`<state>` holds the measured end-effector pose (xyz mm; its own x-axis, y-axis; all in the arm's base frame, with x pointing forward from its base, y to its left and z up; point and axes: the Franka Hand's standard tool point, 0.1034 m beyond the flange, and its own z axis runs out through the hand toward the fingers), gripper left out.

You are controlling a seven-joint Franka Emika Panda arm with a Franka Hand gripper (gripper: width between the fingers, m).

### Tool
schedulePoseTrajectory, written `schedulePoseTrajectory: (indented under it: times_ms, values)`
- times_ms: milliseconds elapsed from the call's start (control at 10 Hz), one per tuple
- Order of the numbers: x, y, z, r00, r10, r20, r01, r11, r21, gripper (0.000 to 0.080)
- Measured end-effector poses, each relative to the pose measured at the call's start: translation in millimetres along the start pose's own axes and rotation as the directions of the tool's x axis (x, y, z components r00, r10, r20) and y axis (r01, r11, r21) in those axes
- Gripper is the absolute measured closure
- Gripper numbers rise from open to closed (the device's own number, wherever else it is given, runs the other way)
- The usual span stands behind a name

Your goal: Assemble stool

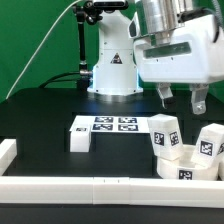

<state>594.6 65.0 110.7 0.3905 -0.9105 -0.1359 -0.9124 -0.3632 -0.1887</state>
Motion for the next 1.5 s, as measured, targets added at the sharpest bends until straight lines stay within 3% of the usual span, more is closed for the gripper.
schedulePoseTrajectory:
  times_ms: [100,300,700,800,1000,1300,1500]
  values:
    - [0.7,0.3,-1.0,0.994,-0.109,-0.003,0.109,0.994,-0.007,0.0151]
    - [-2.9,-0.2,-4.1,0.939,-0.344,0.004,0.343,0.936,-0.083,0.0151]
    - [-0.6,0.5,-4.1,0.796,-0.604,0.021,0.604,0.793,-0.084,0.0151]
    - [-2.2,-0.6,-4.0,0.684,-0.729,0.022,0.727,0.679,-0.1,0.0151]
    - [-5.1,0.4,-1.4,0.497,-0.866,0.047,0.865,0.49,-0.108,0.0151]
    - [-0.1,1.6,-2.5,0.361,-0.93,0.062,0.93,0.354,-0.103,0.0151]
    - [1.7,2.0,-1.5,0.159,-0.985,0.072,0.983,0.151,-0.108,0.0151]
